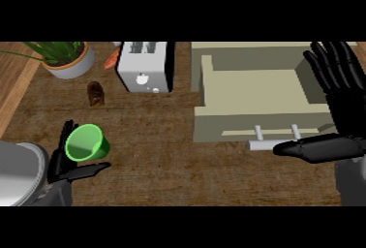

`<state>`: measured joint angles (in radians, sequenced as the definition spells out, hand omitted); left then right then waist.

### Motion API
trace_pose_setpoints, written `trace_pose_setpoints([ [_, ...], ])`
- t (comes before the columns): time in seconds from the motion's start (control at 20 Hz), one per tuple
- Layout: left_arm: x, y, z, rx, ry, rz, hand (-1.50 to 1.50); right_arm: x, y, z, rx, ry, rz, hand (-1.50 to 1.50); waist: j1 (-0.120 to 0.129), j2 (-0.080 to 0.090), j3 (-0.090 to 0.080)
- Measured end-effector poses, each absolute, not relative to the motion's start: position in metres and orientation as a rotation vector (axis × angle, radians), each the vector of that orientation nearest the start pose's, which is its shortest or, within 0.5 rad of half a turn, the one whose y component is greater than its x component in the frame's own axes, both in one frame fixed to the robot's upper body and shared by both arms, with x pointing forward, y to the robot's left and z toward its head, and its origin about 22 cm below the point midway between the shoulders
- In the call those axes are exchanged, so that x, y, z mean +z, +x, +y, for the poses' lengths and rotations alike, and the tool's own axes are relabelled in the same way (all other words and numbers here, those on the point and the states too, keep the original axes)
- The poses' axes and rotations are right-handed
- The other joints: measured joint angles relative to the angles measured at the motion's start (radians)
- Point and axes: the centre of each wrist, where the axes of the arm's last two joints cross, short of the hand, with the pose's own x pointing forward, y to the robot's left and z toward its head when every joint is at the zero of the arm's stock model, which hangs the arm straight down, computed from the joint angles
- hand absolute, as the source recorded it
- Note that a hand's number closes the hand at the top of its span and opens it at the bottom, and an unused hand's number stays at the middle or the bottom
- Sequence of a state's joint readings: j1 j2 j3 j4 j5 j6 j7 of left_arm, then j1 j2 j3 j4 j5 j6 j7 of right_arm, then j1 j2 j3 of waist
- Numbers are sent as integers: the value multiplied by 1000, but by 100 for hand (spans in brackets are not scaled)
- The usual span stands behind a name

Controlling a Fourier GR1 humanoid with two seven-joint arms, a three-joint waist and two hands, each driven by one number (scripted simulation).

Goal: Pick up the cup, place it into the drawer and close the drawer

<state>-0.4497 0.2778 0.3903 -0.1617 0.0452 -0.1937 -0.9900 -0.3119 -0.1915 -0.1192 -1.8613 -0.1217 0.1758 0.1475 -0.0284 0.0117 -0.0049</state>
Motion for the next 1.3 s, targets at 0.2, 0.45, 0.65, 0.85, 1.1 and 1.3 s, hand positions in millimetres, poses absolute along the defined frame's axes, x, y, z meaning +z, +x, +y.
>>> trace_pose_setpoints([
  [0.2,-143,254,340,224,36,-1661,150,157,278,-257,282,71,-1998,-150,-1,0,0],
  [0.45,-140,261,335,197,85,-1752,150,157,277,-257,290,66,-2000,-150,-3,2,0],
  [0.65,-136,268,331,175,224,-1817,150,153,273,-260,289,65,-2001,-150,-5,1,0],
  [0.85,-134,279,314,185,264,-1862,150,151,275,-264,276,65,-1995,-150,-2,0,1],
  [1.1,-129,295,288,232,191,-1922,150,155,274,-264,276,56,-1994,-150,3,-3,1],
  [1.3,-113,316,275,195,71,-1978,150,152,273,-269,270,50,-1989,-150,9,-6,3],
])
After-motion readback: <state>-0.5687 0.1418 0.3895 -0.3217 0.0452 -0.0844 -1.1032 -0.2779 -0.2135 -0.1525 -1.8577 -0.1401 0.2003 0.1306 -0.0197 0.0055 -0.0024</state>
